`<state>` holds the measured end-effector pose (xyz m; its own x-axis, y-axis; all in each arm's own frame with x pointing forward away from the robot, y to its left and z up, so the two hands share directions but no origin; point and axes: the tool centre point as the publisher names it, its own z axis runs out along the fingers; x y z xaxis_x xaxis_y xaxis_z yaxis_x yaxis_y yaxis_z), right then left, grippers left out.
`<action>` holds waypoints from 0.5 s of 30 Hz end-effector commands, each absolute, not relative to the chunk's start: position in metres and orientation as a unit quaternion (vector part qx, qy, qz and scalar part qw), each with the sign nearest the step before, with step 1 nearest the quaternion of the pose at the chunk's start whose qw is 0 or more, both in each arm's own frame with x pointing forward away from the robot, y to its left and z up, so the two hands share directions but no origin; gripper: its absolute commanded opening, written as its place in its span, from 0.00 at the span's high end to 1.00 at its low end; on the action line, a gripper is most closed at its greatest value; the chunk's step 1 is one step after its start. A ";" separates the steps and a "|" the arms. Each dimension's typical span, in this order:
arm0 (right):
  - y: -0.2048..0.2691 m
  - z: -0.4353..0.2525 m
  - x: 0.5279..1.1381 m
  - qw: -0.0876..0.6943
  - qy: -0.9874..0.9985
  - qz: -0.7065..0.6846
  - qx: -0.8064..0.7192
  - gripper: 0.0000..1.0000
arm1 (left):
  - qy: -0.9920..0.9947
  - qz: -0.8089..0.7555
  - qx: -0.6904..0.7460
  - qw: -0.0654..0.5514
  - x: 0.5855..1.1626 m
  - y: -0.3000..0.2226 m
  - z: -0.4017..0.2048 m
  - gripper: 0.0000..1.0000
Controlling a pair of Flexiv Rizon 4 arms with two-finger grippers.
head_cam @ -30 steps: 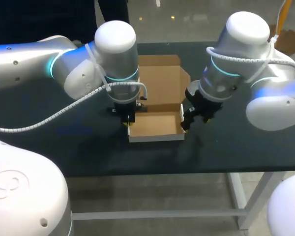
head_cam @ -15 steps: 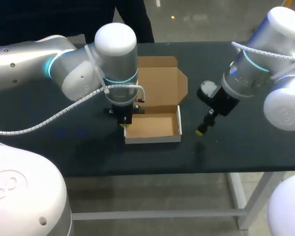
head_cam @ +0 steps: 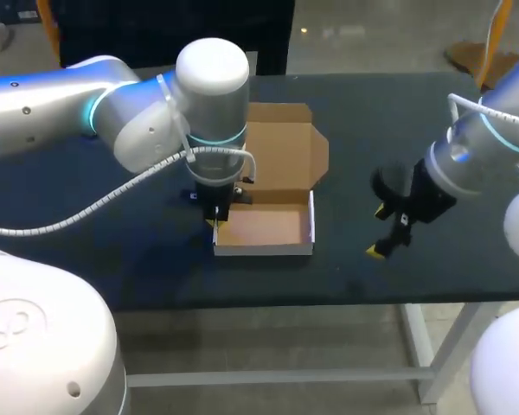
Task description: Assemble the packaging by folding the flat box into shape, placing the metal phone stand inside, and closing the box properly
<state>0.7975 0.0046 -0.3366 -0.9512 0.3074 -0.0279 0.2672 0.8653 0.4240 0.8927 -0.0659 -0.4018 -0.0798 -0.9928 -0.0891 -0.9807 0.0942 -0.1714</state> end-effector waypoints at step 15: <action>-0.001 -0.334 0.778 0.080 0.956 0.251 0.126 0.00 | 0.698 0.038 -0.686 0.203 0.903 -0.055 -0.418 1.00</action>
